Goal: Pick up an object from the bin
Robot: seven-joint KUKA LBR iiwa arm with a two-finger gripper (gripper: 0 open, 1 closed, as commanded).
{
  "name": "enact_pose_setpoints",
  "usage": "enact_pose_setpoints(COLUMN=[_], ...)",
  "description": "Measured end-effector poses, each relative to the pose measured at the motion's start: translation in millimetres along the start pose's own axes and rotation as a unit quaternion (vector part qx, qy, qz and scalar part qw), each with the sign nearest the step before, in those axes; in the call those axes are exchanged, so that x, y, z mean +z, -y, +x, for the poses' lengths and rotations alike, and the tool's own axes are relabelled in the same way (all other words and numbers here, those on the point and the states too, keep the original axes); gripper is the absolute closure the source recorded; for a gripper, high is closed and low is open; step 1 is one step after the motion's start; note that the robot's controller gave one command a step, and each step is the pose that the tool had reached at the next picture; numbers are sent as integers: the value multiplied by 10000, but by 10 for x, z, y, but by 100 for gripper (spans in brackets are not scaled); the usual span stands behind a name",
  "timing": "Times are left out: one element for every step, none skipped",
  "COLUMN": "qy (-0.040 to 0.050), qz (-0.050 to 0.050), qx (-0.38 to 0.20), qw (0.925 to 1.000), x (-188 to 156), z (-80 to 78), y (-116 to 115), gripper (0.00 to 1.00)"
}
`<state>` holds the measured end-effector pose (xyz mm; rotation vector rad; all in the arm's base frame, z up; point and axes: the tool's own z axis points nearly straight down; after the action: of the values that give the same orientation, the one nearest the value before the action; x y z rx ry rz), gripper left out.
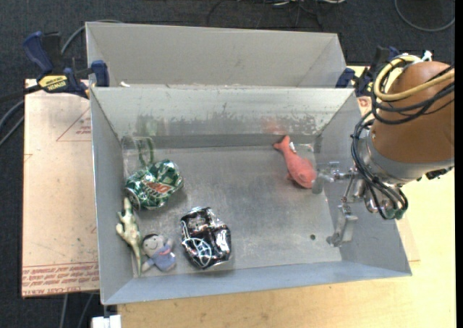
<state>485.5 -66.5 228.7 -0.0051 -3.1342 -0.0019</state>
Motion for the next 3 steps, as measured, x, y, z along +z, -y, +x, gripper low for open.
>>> enact_pose_setpoints(qy=[40,-20,78], qz=[5,-4,-5], qx=[-19,-59,938], qw=[10000,10000,9956], x=[-41,1628,662], z=[-15,-567,-741], y=[-5,356,46], gripper=[0,0,0])
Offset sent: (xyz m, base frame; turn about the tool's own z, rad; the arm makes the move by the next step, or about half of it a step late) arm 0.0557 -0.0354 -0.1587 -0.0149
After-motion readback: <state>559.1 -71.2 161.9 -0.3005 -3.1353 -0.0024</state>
